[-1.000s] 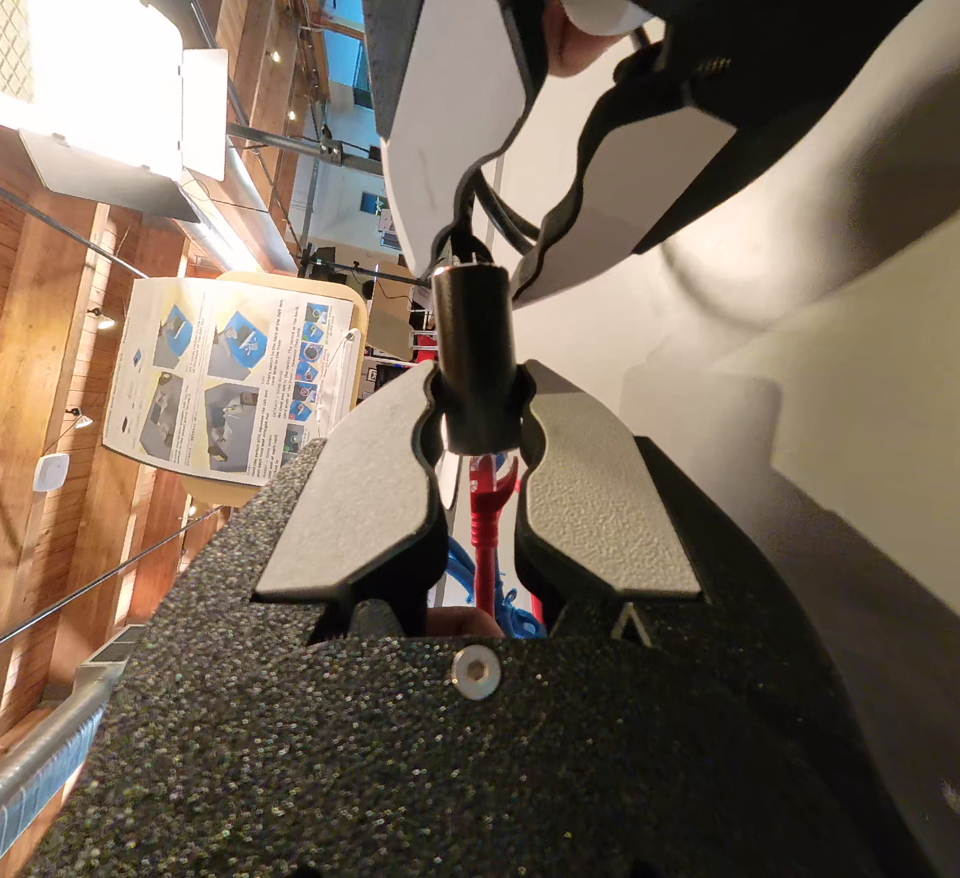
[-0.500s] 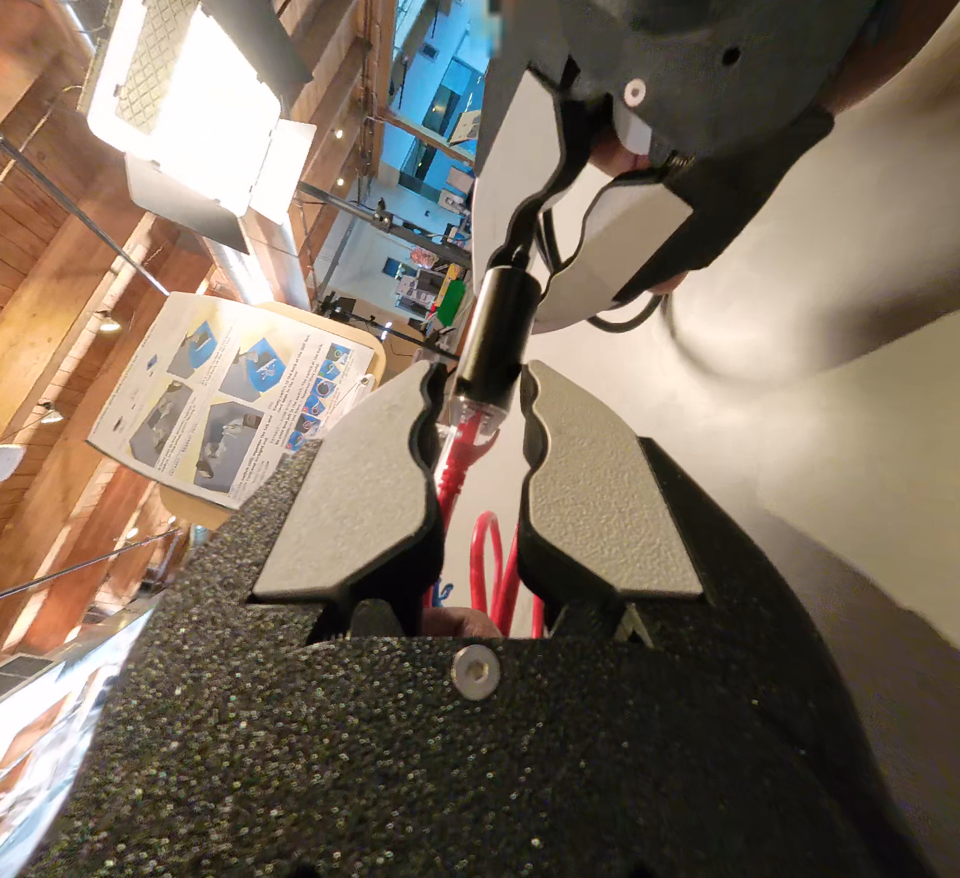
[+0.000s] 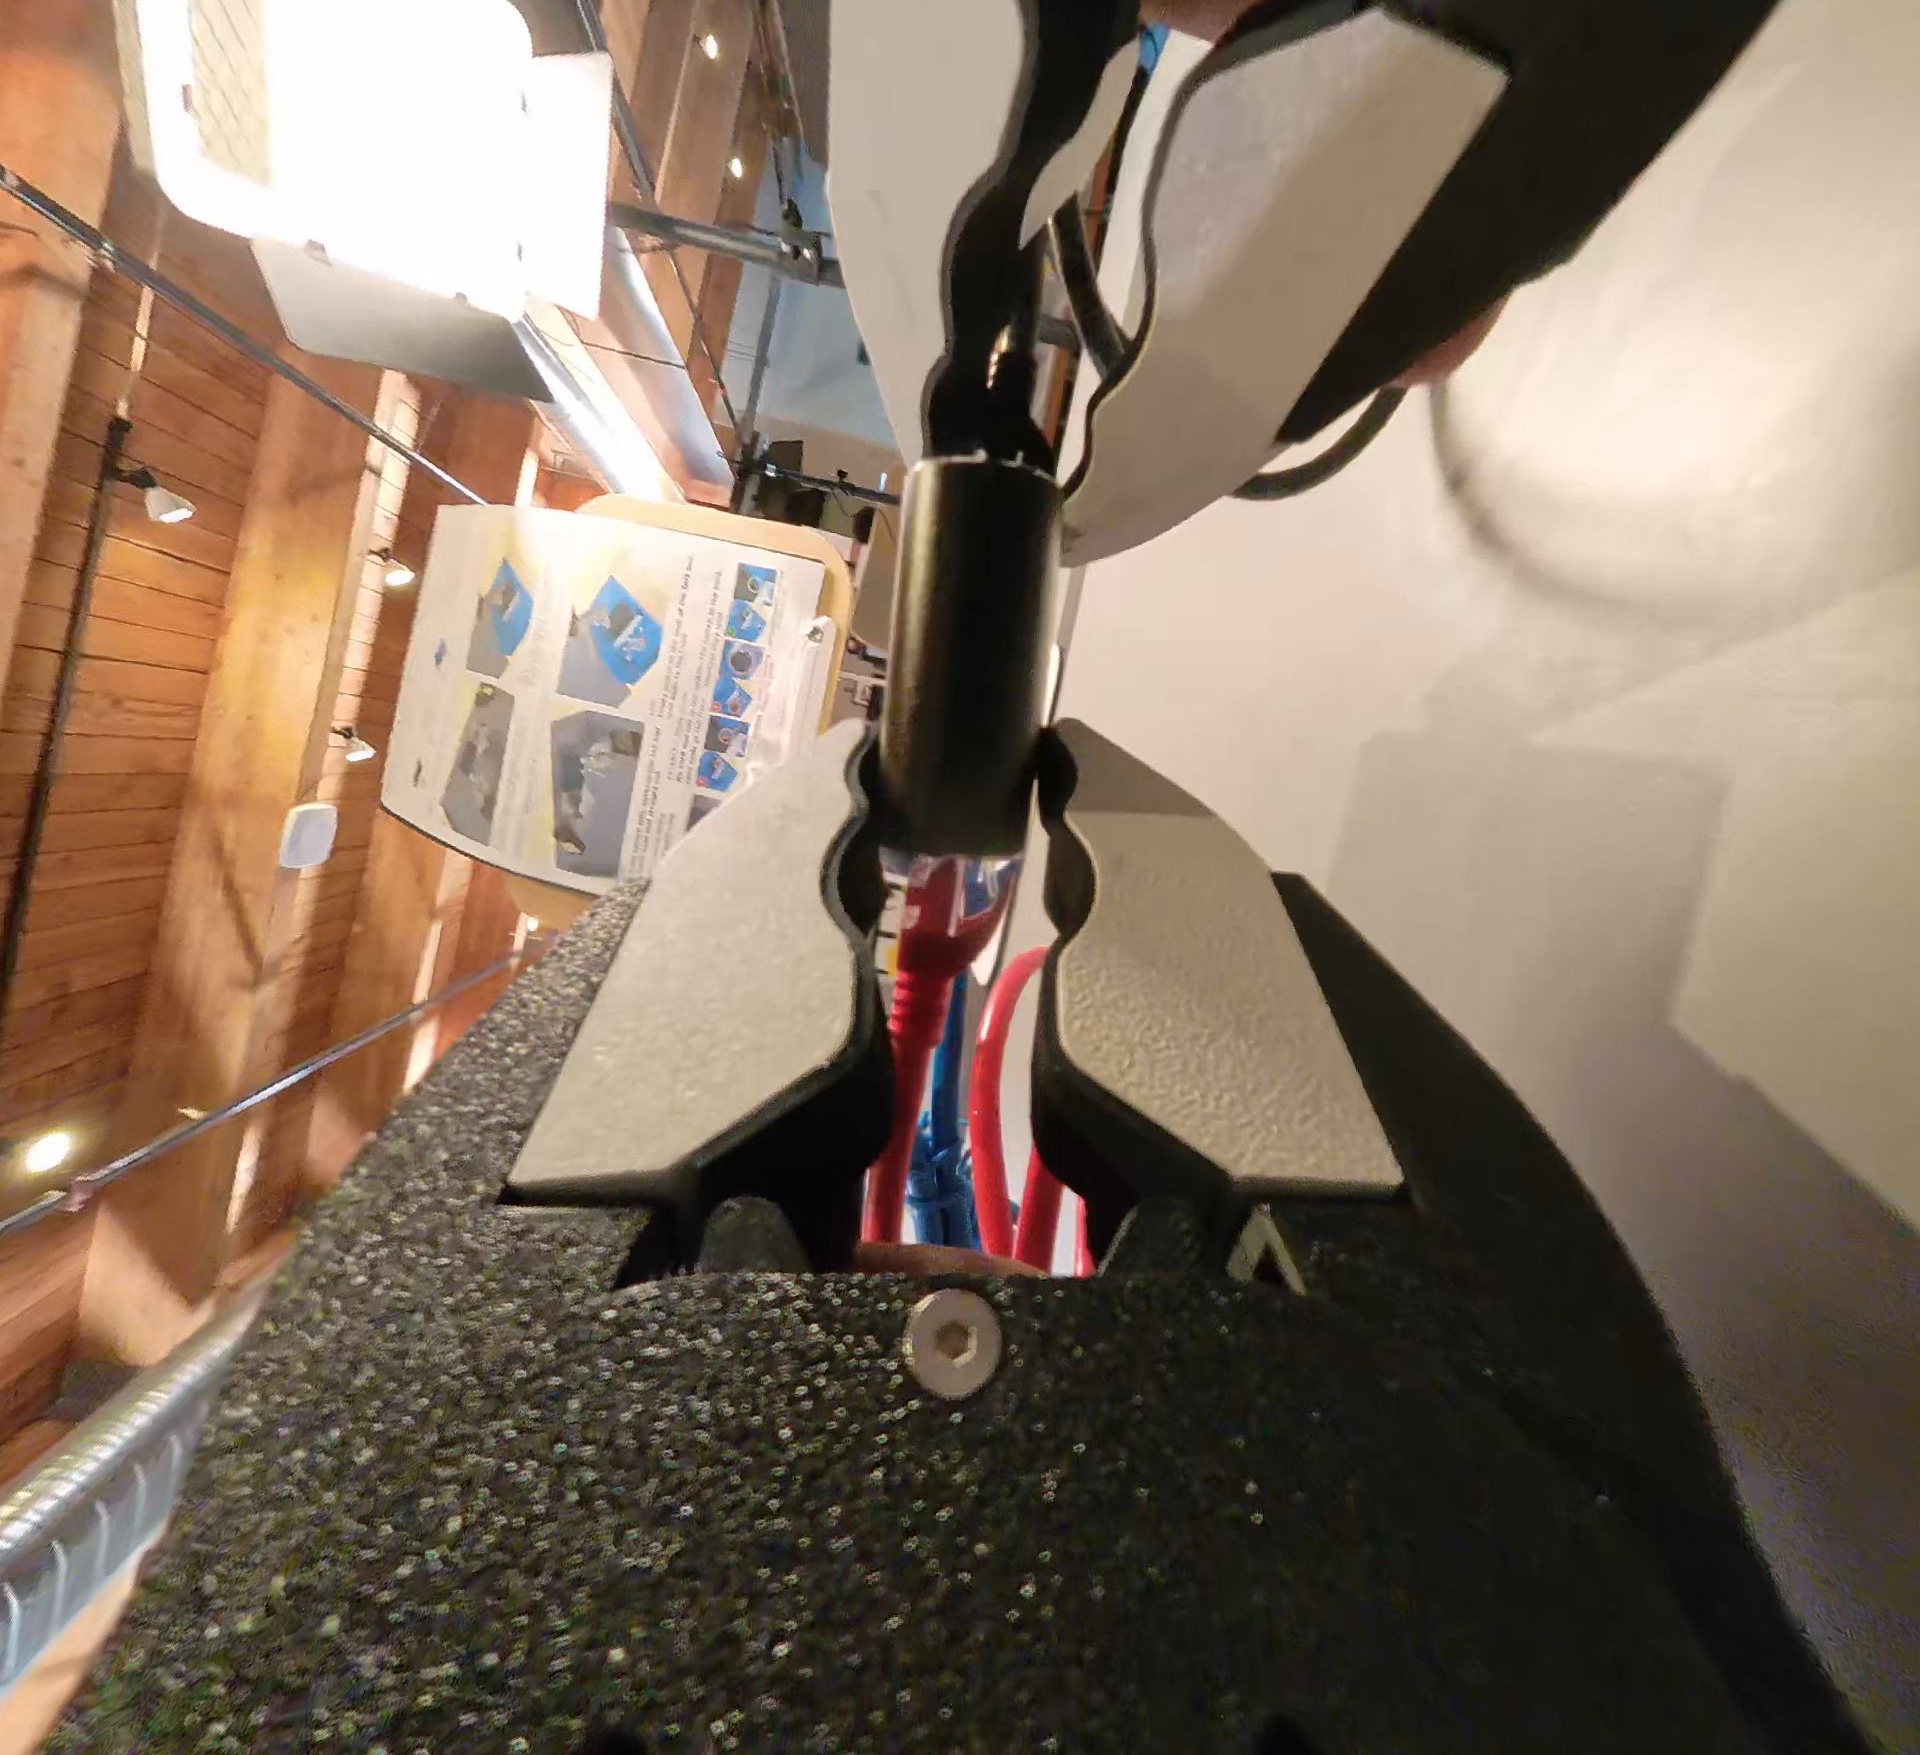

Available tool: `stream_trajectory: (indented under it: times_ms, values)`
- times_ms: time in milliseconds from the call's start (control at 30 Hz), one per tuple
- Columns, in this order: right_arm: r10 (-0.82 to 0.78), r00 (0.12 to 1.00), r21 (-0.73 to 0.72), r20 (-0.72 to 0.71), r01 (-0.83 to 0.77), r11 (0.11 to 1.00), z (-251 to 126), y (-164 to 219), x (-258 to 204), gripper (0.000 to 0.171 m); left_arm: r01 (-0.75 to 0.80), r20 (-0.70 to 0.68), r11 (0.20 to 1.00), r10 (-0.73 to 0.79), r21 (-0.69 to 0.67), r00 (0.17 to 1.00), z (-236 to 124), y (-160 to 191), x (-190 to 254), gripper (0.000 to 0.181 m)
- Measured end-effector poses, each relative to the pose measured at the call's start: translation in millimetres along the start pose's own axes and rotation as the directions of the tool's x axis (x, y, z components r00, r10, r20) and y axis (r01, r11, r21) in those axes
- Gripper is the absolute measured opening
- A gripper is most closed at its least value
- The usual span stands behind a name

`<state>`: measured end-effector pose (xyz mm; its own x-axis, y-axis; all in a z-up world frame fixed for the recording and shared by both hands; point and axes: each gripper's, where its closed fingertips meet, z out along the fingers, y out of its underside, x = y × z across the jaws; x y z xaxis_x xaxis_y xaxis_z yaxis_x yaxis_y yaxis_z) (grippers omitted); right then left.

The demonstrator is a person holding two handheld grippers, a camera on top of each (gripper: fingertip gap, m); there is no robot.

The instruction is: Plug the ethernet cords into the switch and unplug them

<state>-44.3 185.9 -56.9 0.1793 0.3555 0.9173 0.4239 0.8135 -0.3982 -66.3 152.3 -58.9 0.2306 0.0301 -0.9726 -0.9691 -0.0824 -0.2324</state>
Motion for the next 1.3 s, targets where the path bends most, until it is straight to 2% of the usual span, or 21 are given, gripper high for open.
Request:
stream_trajectory:
  times_ms: [267,500,767,1000,1300]
  values:
    - [-0.03,0.999,0.006,-0.032,0.03,1.0,0,-1,1,0.026,0.025,-0.029,0.999,-0.026,-0.037,0.999,2,4,3,0.026]
    - [-0.158,0.985,0.02,-0.068,0.16,0.987,-2,-5,1,0.024,0.058,-0.059,0.998,-0.059,-0.019,0.997,0,8,3,0.026]
    - [-0.171,0.983,0.027,-0.065,0.173,0.985,-4,-5,1,0.023,0.057,-0.07,0.998,-0.057,-0.015,0.996,0,7,5,0.026]
    - [-0.08,0.995,0.008,-0.061,0.08,0.997,-4,-3,7,0.022,0.005,-0.025,1.0,-0.006,-0.02,1.0,1,2,3,0.025]
    - [0.029,0.996,-0.018,-0.08,-0.031,0.999,-4,-3,16,0.021,0.092,-0.016,0.996,-0.092,0.003,0.996,2,-1,0,0.026]
